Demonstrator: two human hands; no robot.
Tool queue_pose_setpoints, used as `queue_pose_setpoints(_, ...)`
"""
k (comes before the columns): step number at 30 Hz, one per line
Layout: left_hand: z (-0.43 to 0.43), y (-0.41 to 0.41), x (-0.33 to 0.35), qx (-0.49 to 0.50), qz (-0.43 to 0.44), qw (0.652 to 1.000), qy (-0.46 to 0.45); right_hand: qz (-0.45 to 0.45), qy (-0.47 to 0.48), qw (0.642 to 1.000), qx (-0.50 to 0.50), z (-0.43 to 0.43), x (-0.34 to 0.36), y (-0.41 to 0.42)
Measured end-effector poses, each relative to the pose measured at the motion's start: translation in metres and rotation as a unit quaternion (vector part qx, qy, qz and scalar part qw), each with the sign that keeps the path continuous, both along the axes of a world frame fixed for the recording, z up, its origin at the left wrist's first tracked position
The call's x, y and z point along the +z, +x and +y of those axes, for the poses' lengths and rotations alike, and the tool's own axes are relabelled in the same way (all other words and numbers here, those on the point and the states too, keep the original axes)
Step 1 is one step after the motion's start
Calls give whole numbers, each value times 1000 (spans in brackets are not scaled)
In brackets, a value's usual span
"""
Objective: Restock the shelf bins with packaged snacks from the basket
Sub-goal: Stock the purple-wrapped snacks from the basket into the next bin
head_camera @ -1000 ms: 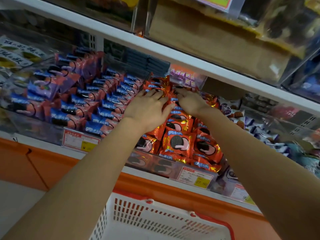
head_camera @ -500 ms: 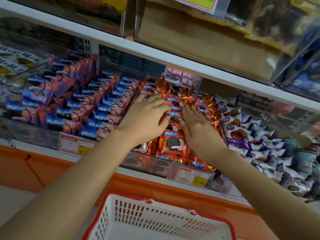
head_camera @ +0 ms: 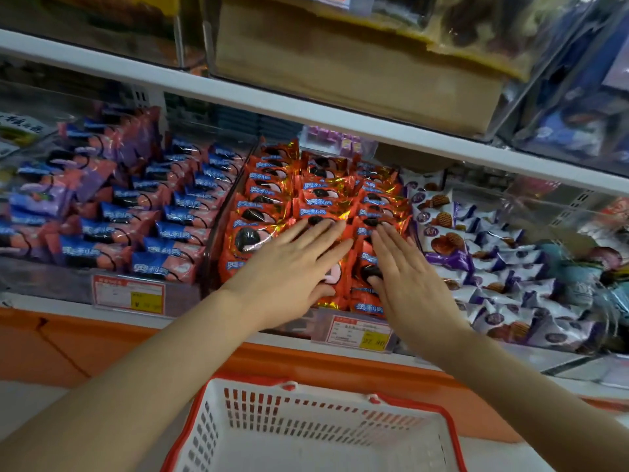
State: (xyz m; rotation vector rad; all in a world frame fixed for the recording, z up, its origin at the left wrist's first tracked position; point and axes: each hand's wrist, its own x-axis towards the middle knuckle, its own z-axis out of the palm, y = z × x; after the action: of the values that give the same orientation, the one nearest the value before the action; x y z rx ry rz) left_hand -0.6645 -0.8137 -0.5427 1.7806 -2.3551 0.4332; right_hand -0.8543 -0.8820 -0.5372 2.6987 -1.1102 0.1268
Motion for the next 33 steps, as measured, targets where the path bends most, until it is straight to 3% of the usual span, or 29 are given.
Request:
queue_pose_setpoints(4, -2, 4, 2, 1, -60, 998, 4, 10, -25, 999, 24, -8, 5, 5)
queue_pose_setpoints(7, -2, 3, 14, 13, -12, 1000, 25, -136, 72, 987, 34, -13, 22, 6)
queue_pose_setpoints(10, -9, -4, 25, 31, 29, 999, 27, -287, 190, 939, -5, -29, 45, 13)
queue_pose_setpoints(17, -20, -34, 22, 65, 108, 992, -16, -234, 192, 953, -6, -23, 45, -20)
queue_pose_setpoints(23, -27, -36, 16, 72, 184, 979, -55, -104, 57, 993, 3, -13, 40, -27)
queue_pose_setpoints(25, -28, -39, 17, 83, 195, 975, -70, -100, 53, 994, -1, -14, 38, -29)
queue_pose_setpoints(29, -33, -41, 16, 128, 131, 979, -92, -150, 31, 988, -4, -23, 34, -30)
queue_pose_setpoints(33, -40, -43, 18, 169, 34, 983, -65, -66, -35, 996, -41, -20, 35, -21)
